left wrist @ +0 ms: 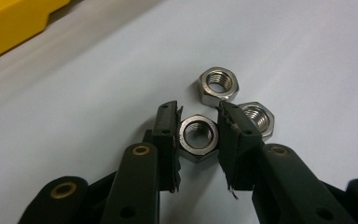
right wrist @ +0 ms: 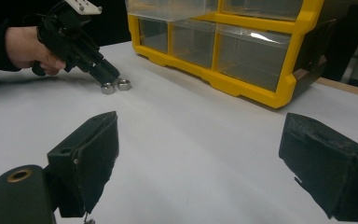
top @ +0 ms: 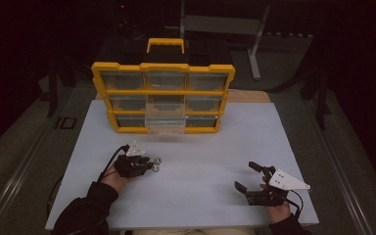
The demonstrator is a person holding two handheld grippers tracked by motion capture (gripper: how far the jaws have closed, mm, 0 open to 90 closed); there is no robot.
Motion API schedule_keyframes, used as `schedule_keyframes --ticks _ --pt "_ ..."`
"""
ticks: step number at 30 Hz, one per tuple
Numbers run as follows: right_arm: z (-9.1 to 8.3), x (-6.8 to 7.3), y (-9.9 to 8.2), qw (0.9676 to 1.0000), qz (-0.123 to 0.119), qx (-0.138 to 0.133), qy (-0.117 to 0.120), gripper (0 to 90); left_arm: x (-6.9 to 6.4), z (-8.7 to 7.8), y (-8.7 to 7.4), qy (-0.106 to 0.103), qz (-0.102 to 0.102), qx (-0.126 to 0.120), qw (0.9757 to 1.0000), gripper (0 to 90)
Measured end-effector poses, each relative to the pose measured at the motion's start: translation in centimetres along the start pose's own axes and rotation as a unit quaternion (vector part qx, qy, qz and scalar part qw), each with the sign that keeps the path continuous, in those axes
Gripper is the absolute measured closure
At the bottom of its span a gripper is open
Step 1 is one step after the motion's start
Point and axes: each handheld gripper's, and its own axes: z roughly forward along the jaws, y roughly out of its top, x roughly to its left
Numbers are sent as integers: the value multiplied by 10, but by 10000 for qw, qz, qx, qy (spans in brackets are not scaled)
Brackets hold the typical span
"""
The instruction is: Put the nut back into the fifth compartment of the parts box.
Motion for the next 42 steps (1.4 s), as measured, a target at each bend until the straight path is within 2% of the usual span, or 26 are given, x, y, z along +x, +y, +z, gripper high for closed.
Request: schedule_keyframes --ticks 1,4,13,22,36,42 --pt "0 0 0 10000 0 0 0 121 2 -5 0 17 -104 -102 9999 688" --pt "0 0 0 10000 20 7 -1 121 3 -12 2 61 -128 -176 9997 688" --pt "0 0 0 10000 18 16 -5 121 6 -37 11 130 -134 -299 9994 688" --pt "1 0 0 10000 16 22 -10 121 10 -68 24 267 -98 -539 9981 688" --pt "1 0 -1 10000 36 23 10 121 15 -112 61 359 27 -889 9954 688" --pt "1 0 -1 10000 51 31 21 121 18 -125 82 375 63 -1041 9938 689"
